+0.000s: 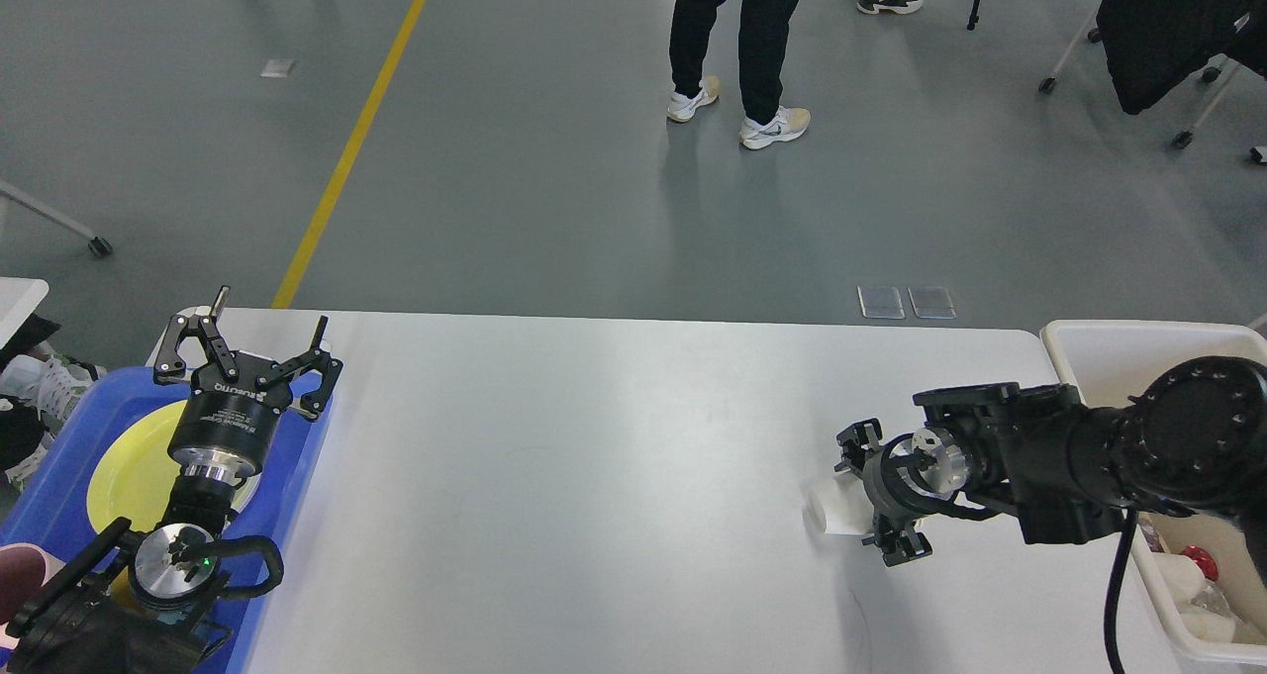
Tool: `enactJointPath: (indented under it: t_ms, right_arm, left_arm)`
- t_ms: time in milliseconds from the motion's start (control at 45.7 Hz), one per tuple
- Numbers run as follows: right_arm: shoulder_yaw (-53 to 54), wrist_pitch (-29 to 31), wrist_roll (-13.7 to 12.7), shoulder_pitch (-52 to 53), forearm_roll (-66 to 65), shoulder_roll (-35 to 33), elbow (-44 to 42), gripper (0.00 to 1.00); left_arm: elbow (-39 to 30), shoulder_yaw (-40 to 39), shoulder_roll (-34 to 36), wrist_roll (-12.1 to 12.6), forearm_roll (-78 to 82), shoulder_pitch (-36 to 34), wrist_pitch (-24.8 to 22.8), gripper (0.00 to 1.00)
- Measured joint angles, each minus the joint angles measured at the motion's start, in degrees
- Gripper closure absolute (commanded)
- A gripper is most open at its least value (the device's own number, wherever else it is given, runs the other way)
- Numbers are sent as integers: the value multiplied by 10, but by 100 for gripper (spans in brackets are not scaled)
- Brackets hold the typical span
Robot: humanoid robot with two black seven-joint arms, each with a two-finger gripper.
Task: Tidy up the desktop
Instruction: 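Lift the white cup and carry it into the white bin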
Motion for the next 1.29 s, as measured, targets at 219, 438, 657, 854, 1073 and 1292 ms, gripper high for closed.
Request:
enactJointPath:
  t_ms: [219, 438, 657, 854, 1073, 1292]
  right_arm:
    - [0, 1, 0, 8, 0, -2, 8, 100]
    - [-4, 3, -4, 29, -4, -24, 41, 100]
    - [-31, 4, -18, 129, -54, -61, 134, 100]
    - [-110, 95, -33, 283, -91, -67, 225, 100]
    - [-174, 257, -30, 465, -146, -69, 314, 100]
    - [-207, 372, -14, 622, -256, -102, 390, 100]
  left_arm:
    - [0, 0, 0, 0, 0, 0, 0, 4]
    - [0, 0, 0, 0, 0, 0, 0, 4]
    - [0, 0, 0, 0, 0, 0, 0, 4]
    - [0, 0, 0, 0, 0, 0, 0, 4]
    - [0, 0, 0, 0, 0, 0, 0, 4]
    - [0, 0, 0, 0, 0, 0, 0, 4]
